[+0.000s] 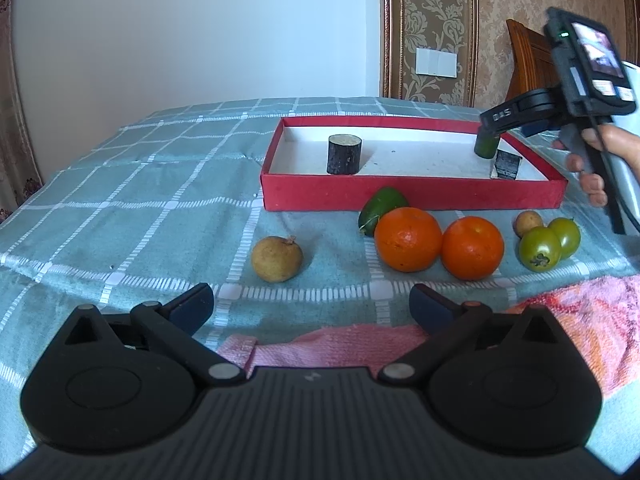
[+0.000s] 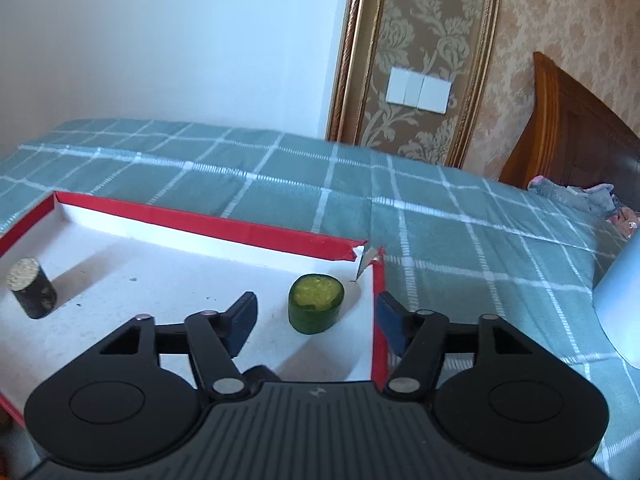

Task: Organize fruits
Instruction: 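Withdraw the right tool while the left tool moves toward the brown pear, then close the left tool on the brown pear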

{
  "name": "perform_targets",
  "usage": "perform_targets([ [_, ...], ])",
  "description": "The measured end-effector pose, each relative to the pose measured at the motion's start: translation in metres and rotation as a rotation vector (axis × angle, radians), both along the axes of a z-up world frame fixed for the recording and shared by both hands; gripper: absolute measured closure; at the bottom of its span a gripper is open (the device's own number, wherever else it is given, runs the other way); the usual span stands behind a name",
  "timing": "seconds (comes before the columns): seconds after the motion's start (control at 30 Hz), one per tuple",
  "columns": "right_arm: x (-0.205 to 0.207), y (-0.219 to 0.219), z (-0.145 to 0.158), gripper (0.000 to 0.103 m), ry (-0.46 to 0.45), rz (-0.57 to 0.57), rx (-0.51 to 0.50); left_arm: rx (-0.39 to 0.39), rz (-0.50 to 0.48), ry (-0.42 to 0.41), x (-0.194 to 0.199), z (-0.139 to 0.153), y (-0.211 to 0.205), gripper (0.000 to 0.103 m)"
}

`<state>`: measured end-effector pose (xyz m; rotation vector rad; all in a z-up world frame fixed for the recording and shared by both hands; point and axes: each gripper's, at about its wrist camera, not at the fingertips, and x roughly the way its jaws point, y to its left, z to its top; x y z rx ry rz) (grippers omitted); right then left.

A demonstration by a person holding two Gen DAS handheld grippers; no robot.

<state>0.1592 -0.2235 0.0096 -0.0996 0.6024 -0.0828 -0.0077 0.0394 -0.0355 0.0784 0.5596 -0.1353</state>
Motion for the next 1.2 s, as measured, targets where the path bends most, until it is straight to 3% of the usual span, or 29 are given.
perform_targets([
  [0.2, -0.041, -0.009, 0.01, 0.031, -0.051, -0.001, 0.039, 0.006, 0.003, -0.002, 0.0, 0.0, -0.002, 0.0],
  [0.27, -0.053, -0.012, 0.011, 0.025, -0.047, 0.004, 0.057, 0.006, 0.003, -0.001, 0.0, 0.0, -0.002, 0.0],
  [0.5, -0.098, -0.012, 0.008, 0.025, -0.072, 0.023, 0.082, 0.003, 0.011, 0.002, 0.0, 0.0, -0.002, 0.0],
  [0.77, -0.137, -0.023, -0.013, 0.024, -0.133, -0.075, 0.121, -0.022, 0.035, -0.008, -0.004, 0.002, 0.01, 0.0],
  [0.9, -0.14, -0.03, -0.011, 0.024, -0.152, -0.088, 0.143, 0.03, 0.044, -0.035, 0.0, 0.005, 0.01, 0.0],
  [1.07, -0.138, -0.027, -0.015, 0.022, -0.124, -0.08, 0.14, 0.077, 0.031, -0.059, 0.01, 0.011, 0.005, 0.008],
  [1.2, -0.139, -0.023, -0.017, 0.022, -0.12, -0.074, 0.122, 0.06, 0.032, -0.002, 0.025, 0.006, 0.007, 0.018],
])
